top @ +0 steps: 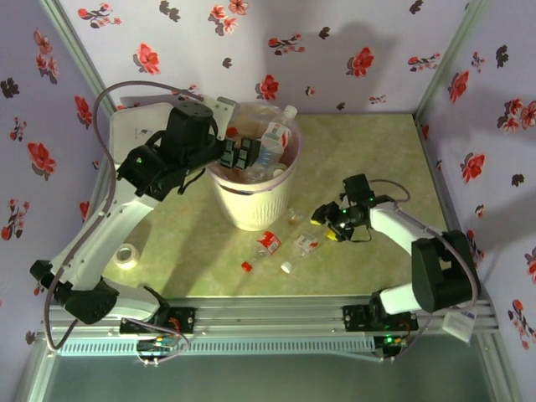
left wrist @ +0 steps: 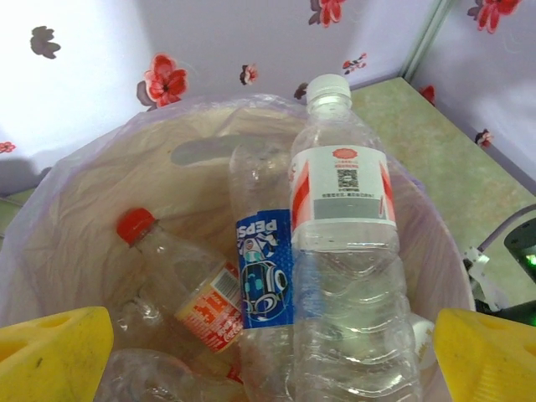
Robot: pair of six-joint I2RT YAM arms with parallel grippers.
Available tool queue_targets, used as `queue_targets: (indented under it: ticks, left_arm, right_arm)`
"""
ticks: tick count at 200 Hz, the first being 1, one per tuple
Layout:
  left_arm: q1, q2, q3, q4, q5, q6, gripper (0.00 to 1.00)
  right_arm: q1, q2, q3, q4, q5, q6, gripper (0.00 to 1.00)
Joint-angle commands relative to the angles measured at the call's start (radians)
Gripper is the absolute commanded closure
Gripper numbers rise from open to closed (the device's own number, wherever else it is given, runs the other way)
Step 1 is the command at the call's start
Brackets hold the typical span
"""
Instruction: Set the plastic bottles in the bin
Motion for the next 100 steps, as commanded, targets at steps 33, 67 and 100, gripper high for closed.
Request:
queue_targets:
  ticks: [33, 67, 100]
  left_arm:
    - [0.000, -0.009, 0.013, 0.047, 0.159, -0.038, 0.02]
    - [0.000, 0.020, 0.043, 0.081, 0.297, -0.085, 0.02]
    - [-0.002, 0.019, 0.047, 0.140, 0.412, -0.133, 0.00]
  right_arm:
    - [-0.213, -0.206, 0.149, -0.143, -0.127, -0.116, 0.46]
    - [-0.229, -0.226, 0.274, 0.041, -0.434, -0.098, 0.46]
    - [-0.150, -0.290, 0.393, 0.159, -0.520, -0.148, 0.45]
